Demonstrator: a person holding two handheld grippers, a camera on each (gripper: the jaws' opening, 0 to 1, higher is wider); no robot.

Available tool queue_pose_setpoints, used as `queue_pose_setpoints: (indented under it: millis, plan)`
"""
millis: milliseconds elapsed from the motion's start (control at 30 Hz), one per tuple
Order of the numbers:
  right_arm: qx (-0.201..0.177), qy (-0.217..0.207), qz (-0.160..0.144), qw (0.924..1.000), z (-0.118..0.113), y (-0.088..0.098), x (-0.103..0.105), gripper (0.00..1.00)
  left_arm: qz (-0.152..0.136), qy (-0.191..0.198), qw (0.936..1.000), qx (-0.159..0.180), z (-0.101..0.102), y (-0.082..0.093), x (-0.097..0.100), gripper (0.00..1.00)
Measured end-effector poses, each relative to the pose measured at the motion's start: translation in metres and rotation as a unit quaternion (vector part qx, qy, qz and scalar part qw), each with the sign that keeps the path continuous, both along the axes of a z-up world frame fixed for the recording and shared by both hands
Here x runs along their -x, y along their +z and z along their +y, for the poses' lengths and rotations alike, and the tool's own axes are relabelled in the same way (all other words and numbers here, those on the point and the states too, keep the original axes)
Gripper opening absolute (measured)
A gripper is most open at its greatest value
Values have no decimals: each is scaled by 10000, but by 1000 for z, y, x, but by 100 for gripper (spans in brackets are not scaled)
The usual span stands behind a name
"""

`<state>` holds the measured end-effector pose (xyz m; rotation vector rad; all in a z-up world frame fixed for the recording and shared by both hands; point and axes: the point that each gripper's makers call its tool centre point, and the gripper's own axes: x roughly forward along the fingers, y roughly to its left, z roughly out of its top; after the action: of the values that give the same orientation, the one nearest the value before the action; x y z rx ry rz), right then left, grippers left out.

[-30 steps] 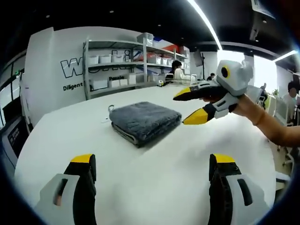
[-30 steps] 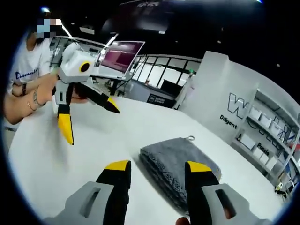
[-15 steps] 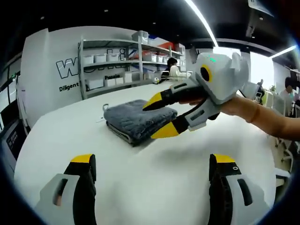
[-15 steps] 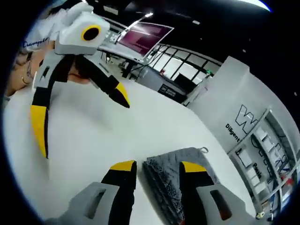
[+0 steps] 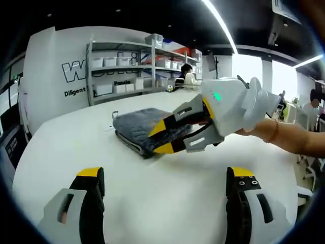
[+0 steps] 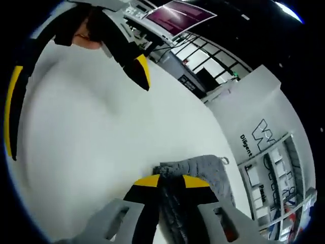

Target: Open the folded towel by lifting each exposed corner and separating the folded layers until the towel lies flat within the target outline without major curled edges

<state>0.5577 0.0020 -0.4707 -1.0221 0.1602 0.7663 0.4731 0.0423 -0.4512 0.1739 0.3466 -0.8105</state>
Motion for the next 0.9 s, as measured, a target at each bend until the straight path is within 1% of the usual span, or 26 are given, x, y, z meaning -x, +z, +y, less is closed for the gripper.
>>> queue_pose_setpoints:
  millis: [67,133,167,200,267,333,433,533,633,667,733,767,900]
  plan:
    - [-330,-74,76,9994,-1,5,-1,2,11,4,10000,4,0,0,0,99]
    - [-627,-122,148,9978,-2,9,-3,1,31,6,10000,41,0,-1,0,99]
    - [-838,-187,226,9960,-4,12,-4,1,39,18,10000,71,1,0,0,99]
    - [-974,-225,279,9946,-5,15,-5,1,48,29,9999,101,1,0,-1,99]
    - [-1162,-248,186,9927,-9,25,-6,1,55,44,9999,144,2,1,-1,98]
    - [-1511,-371,132,9877,-14,37,-8,1,61,58,9998,173,2,1,-2,98]
    - [-2032,-572,95,9774,-25,53,-12,1,68,74,9998,180,3,1,-2,98]
    - [-2187,-667,-27,9735,-38,64,-17,1,76,77,9998,187,3,0,-2,98]
    - [-2227,-904,-183,9705,-56,72,-23,1,78,43,9998,180,2,0,-2,98]
    - [-2288,-1000,-276,9679,-63,75,-24,1,78,37,9998,186,2,0,-2,98]
    - [-2532,-1169,-325,9598,-75,82,-25,1,70,32,9998,204,1,1,-2,98]
    - [-2595,-1208,-344,9575,-80,85,-25,1,67,33,9998,208,1,1,-2,98]
    - [-2569,-1360,-481,9556,-95,90,-26,0,87,62,9997,227,3,1,-3,98]
